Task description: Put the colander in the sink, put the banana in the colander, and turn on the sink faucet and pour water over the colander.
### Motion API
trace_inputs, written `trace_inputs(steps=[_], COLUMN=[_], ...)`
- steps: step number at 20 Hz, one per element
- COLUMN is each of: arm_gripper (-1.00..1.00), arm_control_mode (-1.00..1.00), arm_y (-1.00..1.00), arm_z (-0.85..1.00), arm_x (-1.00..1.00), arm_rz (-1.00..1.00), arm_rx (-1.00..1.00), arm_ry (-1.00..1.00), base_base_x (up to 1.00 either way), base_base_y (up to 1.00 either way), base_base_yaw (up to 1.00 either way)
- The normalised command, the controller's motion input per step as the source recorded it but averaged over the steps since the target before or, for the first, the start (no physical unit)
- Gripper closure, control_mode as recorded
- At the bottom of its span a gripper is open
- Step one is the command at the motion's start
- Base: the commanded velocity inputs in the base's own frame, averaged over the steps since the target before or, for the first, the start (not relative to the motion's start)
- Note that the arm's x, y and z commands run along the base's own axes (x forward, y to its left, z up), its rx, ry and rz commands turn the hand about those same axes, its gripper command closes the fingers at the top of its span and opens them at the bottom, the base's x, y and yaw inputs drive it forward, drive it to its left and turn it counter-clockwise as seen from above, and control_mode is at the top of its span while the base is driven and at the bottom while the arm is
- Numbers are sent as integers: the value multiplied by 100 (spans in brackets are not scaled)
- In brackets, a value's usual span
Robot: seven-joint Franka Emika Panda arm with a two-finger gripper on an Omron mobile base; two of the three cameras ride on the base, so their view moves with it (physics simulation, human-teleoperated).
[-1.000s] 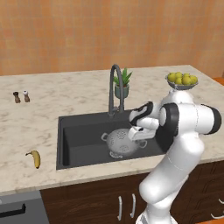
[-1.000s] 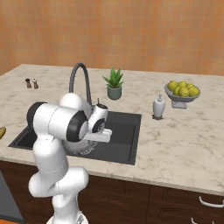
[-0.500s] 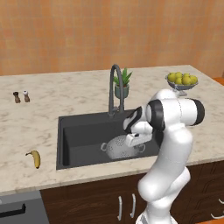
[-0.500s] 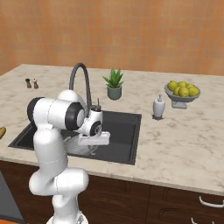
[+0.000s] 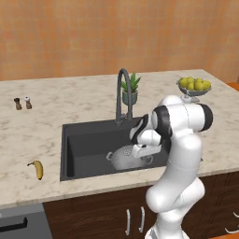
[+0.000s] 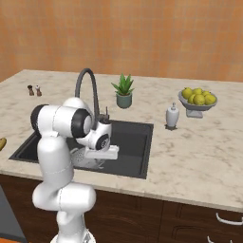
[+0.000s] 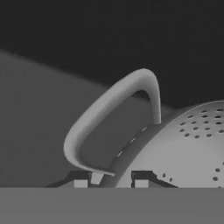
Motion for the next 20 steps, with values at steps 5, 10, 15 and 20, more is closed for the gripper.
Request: trace_inputs(steps=[5,10,15,20], arm_gripper=[100,100,100,100], arm_control_mode=[-100,-100,-100,-100], arm_y=[-50,-57,-53,-51], arm_z=[-30,-51,-72,-62], arm_x=[26,6,0,3], arm_rz=[39,38,39,39], arm_rx=[24,18,14,17], arm_ry=[-4,-2,0,-3], base_base_x=[0,0,0,0], base_base_y=[0,0,0,0], base_base_yaw=[0,0,0,0])
